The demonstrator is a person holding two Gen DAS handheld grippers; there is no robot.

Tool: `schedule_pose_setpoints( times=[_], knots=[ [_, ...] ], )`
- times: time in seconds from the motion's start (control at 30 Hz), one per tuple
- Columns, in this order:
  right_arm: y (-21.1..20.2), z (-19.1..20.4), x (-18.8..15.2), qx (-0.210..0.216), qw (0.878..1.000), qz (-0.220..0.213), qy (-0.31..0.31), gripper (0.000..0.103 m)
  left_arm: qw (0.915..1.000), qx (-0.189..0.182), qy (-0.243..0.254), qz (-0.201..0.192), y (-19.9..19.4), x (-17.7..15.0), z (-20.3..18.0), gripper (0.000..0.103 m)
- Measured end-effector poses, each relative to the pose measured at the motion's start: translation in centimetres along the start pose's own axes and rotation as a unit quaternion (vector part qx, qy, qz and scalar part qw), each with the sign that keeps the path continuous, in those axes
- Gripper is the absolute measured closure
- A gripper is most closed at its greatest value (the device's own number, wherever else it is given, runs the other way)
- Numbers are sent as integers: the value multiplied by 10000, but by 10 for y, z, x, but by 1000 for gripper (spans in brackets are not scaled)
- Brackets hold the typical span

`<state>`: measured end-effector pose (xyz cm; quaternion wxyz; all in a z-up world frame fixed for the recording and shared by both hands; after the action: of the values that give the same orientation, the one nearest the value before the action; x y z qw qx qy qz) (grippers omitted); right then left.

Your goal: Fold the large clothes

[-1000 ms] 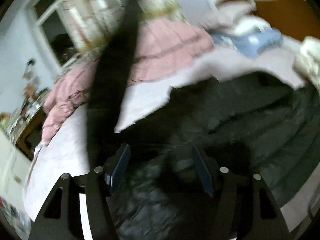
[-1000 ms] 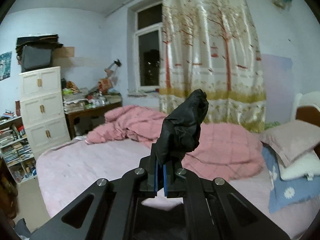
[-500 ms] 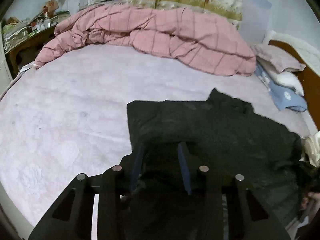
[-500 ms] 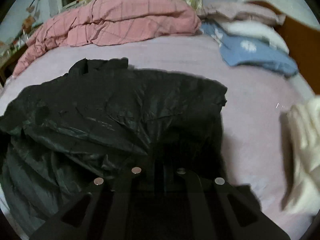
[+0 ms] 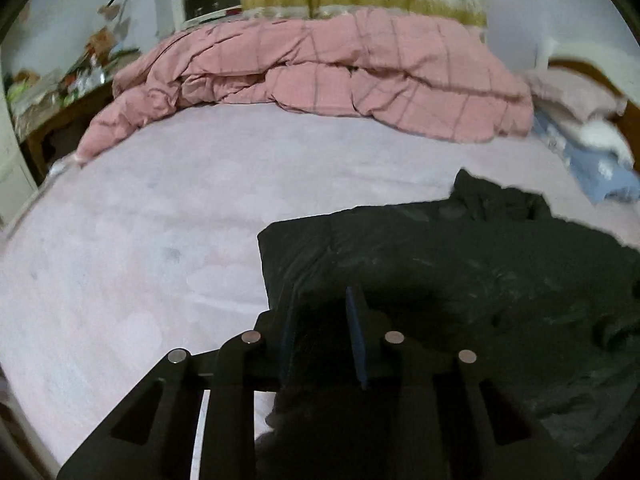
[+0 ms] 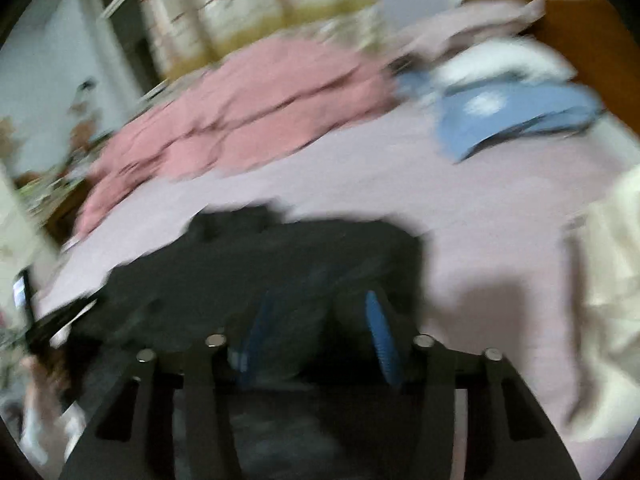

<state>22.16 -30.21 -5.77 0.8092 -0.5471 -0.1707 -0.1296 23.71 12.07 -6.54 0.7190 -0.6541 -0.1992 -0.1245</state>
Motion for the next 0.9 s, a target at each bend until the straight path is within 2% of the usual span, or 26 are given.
schedule_pose_setpoints(
  times=[0.07,0.13,0.2,0.27,0.37,0.5,0.57,0.63,0.73,0.77,0.83,0.9],
  knots=[
    [25,-3,-3,33,9988,417,235,73,9989,42,67,471,22,3,-2,79],
    [45,-15,-4,-62,9968,609,516,78,9952,-51,49,981,51,3,0,81],
    [61,-27,-3,-116,9943,739,764,83,9929,270,-18,1161,79,6,10,86],
    [75,-37,0,40,9917,830,983,89,9928,469,-13,1104,92,11,16,87],
    [89,-45,4,215,9886,845,1226,93,9932,408,-81,1086,97,17,18,87],
    [102,-51,5,139,9894,902,1129,98,9941,225,-147,1048,101,17,21,88],
    [99,-49,5,65,9899,925,1070,98,9958,194,-110,886,94,16,22,88],
    [86,-44,4,-220,9924,823,889,97,9979,252,99,596,72,9,22,88],
    [46,-28,-5,-594,9968,346,413,86,9993,144,331,-35,18,-10,19,82],
    [33,-22,-12,-665,9973,204,251,82,9989,95,401,-204,1,-19,18,75],
    [5,-6,-27,-704,9974,-125,-65,62,9981,131,453,-386,-25,-40,19,68],
    [-19,4,-46,-694,9965,-423,-178,49,9981,124,409,-442,-40,-59,21,68]
  ],
)
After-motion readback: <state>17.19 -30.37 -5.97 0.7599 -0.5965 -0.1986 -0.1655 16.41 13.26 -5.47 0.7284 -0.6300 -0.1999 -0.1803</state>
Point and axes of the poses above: each gripper's, at about its wrist camera, not at the fingertips, and y roughly the way its jaws point, z to its left, x to its top, the point moved 9 cm from there along y, roughly the way its jaws point, and after that the axes turned 15 degrees about z, right-handed, at the moved point
